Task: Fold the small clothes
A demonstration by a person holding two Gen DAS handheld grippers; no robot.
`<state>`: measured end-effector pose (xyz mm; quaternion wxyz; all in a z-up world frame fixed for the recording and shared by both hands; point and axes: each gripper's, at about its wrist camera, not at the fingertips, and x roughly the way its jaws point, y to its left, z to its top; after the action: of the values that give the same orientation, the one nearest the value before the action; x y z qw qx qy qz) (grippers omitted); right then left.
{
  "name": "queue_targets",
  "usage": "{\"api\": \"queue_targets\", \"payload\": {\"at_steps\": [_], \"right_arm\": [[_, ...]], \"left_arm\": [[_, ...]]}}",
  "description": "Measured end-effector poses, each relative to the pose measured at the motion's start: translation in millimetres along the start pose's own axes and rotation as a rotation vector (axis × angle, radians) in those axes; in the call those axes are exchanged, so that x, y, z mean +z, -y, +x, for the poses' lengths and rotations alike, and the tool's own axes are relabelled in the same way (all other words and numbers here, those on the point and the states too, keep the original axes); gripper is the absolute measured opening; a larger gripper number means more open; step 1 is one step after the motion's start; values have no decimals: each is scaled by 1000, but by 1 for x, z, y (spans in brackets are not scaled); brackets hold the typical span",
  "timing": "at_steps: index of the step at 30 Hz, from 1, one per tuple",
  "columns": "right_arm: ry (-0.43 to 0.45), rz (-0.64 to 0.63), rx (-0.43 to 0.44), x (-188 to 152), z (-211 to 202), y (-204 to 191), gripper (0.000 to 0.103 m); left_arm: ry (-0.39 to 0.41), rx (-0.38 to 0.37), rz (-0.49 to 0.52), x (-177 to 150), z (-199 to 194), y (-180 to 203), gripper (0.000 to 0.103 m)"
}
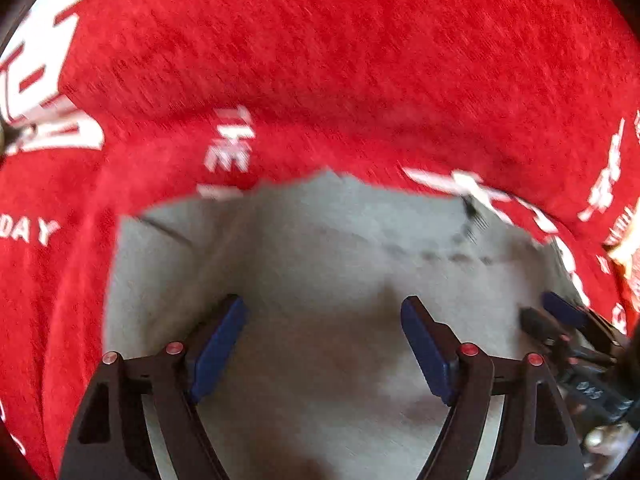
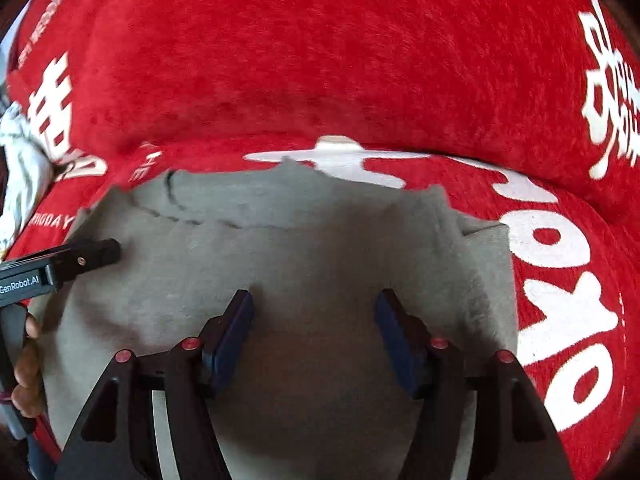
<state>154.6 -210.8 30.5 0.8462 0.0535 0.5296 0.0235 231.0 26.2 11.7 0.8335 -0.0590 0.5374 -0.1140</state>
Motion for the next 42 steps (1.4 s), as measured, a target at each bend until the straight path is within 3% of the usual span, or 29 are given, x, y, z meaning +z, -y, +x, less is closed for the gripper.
{"api": "queue_targets", "payload": {"at_steps": [8, 10, 14, 16, 18, 19, 23, 26, 31, 33, 39, 42], "right_arm": [[24, 6, -91, 6, 1, 7, 68], [64, 14, -107, -2, -20, 4, 68], [111, -9, 17, -29, -50, -12, 75], [99, -62, 13, -40, -49, -27, 75], [77, -111, -54, -49, -40, -38, 77], [74, -127, -74, -54, -37, -38, 78], [123, -61, -104, -64, -61, -24, 78], [141, -33, -38, -78, -78, -28, 79], [102, -109, -89, -122, -73, -39, 78], [145, -101, -92, -142, -80, -30, 79], [209, -134, -117, -180, -103, -20, 82], [178, -160, -147, -189, -109, -23, 83]], "left_arm": [[40, 146, 92, -6, -6, 8, 81], [76, 108, 84, -15, -26, 8, 81], [104, -20, 85, -48, -60, 13, 81], [90, -2, 92, -63, -58, 18, 81], [79, 88, 122, -76, -49, 18, 82], [96, 98, 136, -81, -50, 17, 82], [111, 89, 62, -88, -74, 3, 82], [126, 28, 46, -100, -88, 9, 82], [135, 120, 144, -145, -79, 16, 82], [161, 143, 179, -163, -86, 13, 82], [198, 115, 158, -194, -103, -8, 87], [202, 110, 122, -204, -117, -16, 86]]}}
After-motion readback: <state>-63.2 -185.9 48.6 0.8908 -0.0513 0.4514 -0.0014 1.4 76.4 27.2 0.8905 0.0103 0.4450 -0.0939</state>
